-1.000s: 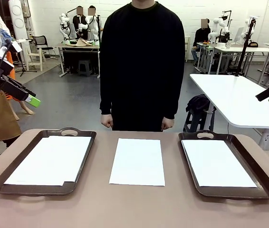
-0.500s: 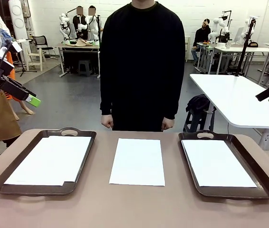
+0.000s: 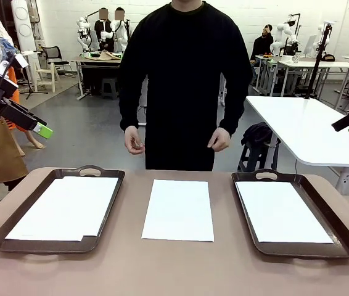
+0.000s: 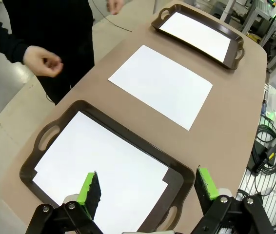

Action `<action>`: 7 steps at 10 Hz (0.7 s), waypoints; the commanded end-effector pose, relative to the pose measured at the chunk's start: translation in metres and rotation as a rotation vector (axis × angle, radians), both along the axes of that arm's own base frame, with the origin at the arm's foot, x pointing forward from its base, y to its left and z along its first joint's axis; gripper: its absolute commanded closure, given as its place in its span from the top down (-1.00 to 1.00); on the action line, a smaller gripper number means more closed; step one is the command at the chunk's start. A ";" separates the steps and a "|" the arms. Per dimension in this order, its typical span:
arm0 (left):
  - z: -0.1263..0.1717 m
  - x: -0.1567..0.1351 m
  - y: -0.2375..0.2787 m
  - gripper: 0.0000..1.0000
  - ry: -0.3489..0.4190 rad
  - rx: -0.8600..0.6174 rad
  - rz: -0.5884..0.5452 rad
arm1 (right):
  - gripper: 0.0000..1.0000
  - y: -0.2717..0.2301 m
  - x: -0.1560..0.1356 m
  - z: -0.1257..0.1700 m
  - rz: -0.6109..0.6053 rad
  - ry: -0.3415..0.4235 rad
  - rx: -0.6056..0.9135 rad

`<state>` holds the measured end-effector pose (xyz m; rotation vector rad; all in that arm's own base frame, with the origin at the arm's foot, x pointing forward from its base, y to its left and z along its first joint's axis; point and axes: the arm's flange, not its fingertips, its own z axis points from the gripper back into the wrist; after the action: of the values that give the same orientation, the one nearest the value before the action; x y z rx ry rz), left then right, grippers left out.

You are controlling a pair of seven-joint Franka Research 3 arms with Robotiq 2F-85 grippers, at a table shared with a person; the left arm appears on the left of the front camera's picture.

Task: Sort the A4 documents.
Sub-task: Receive the A4 Paper.

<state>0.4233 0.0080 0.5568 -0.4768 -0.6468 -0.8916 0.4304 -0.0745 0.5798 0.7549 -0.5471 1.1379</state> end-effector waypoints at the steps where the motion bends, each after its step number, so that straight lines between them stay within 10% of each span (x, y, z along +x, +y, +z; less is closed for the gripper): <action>1: 0.001 -0.001 -0.001 1.00 -0.005 0.008 0.001 | 1.00 0.001 -0.001 0.001 0.001 -0.002 0.002; 7: 0.001 -0.001 -0.001 1.00 -0.005 0.008 0.001 | 1.00 0.001 -0.001 0.001 0.001 -0.002 0.002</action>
<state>0.4233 0.0076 0.5569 -0.4774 -0.6467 -0.8926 0.4304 -0.0745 0.5798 0.7549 -0.5471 1.1379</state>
